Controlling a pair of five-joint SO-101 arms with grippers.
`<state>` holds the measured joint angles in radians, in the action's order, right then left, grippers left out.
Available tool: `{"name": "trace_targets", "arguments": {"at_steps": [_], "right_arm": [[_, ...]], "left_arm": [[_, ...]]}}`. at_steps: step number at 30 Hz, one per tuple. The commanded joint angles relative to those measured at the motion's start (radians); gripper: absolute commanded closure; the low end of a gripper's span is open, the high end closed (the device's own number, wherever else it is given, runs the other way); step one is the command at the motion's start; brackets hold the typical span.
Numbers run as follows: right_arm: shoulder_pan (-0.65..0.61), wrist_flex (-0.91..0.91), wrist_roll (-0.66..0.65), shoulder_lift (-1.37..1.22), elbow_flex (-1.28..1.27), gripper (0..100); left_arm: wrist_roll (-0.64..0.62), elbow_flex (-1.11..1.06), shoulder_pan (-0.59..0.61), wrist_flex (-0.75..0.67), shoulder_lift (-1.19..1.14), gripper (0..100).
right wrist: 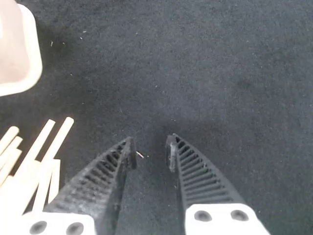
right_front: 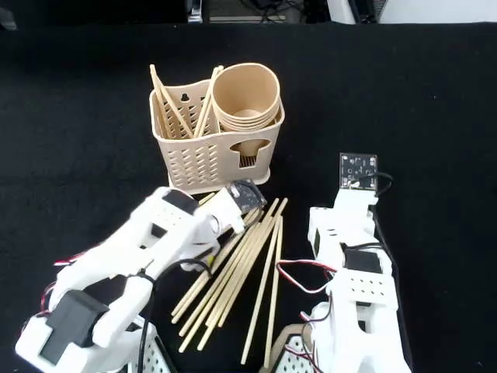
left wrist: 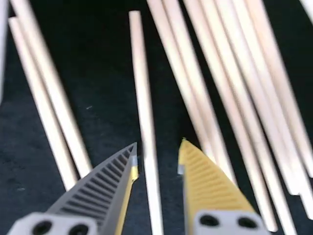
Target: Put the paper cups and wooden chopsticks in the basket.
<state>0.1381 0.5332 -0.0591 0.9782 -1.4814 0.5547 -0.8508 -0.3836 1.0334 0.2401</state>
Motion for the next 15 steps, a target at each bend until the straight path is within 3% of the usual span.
{"name": "trace_targets", "arguments": {"at_steps": [1,8,15], "right_arm": [[-0.011,-0.021,0.005,0.012,0.008,87.4],[-0.011,-0.021,0.005,0.012,0.008,87.4],[-0.011,-0.021,0.005,0.012,0.008,87.4]], "left_arm": [[0.052,0.048,0.094,0.006,0.012,87],[0.069,0.068,0.259,-0.058,0.012,79],[0.123,0.068,0.272,-0.087,0.012,79]]}}
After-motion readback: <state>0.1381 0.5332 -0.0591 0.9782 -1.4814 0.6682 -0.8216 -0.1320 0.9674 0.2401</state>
